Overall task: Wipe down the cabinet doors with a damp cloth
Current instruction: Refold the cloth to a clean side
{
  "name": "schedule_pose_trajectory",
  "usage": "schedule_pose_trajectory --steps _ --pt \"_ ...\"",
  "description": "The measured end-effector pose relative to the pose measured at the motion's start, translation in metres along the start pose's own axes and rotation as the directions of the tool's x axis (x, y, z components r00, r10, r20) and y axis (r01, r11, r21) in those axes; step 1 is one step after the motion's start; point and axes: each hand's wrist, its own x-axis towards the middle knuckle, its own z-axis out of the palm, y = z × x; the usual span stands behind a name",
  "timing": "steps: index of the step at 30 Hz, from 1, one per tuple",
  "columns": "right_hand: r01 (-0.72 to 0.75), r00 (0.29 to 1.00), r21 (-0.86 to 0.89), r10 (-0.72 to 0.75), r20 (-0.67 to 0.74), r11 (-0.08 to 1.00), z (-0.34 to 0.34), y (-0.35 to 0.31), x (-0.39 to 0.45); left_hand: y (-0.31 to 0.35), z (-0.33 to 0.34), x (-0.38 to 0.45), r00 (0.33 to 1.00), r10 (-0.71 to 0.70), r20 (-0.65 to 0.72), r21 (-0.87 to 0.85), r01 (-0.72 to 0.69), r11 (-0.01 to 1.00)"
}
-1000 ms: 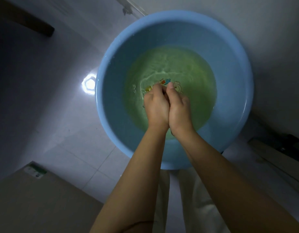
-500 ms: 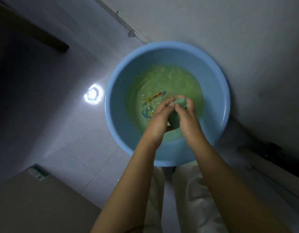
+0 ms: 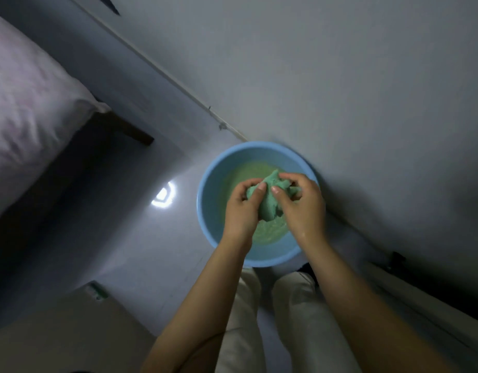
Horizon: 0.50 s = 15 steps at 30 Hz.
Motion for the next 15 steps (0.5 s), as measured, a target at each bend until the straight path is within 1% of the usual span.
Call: schedule_pose_trajectory --steps 2,4,6,8,11,12,14,15 --pt "0.044 0.998 0.001 -0.044 -0.042 0.999 -0.026 -0.030 -0.010 0.023 0.002 -0.025 0.995 0.098 0.010 0.102 -0.098 0.990" --pt "0.093 0.993 -0.022 -0.094 -0.065 0.995 -0.056 -0.060 -0.018 0.049 0.004 -0.052 0.977 0.212 0.006 0.257 -0.207 0.944" --pt "0.148 0.987 -0.064 -0.152 -0.052 0.987 -0.086 -0.088 -0.022 0.075 0.009 -0.076 0.951 0.308 0.021 0.343 -0.296 0.892" --pt "0.214 0.976 -0.081 -0.217 -0.030 0.974 -0.120 -0.118 -0.031 0.104 0.016 -0.107 0.922 0.384 0.052 0.367 -0.375 0.851" --pt "0.309 0.951 -0.056 -0.309 -0.001 0.950 -0.158 -0.154 -0.042 0.134 0.025 -0.136 0.873 0.467 0.143 0.374 -0.484 0.791" --pt "0.341 0.940 -0.040 -0.342 -0.008 0.939 -0.176 -0.168 -0.050 0.147 0.030 -0.150 0.849 0.495 0.188 0.339 -0.529 0.778" --pt "0.386 0.922 -0.012 -0.386 0.005 0.922 -0.200 -0.189 -0.063 0.165 0.036 -0.169 0.828 0.491 0.269 0.264 -0.554 0.790" --pt "0.419 0.908 -0.006 -0.419 -0.005 0.908 -0.218 -0.203 -0.070 0.179 0.042 -0.181 0.800 0.496 0.336 0.225 -0.580 0.783"
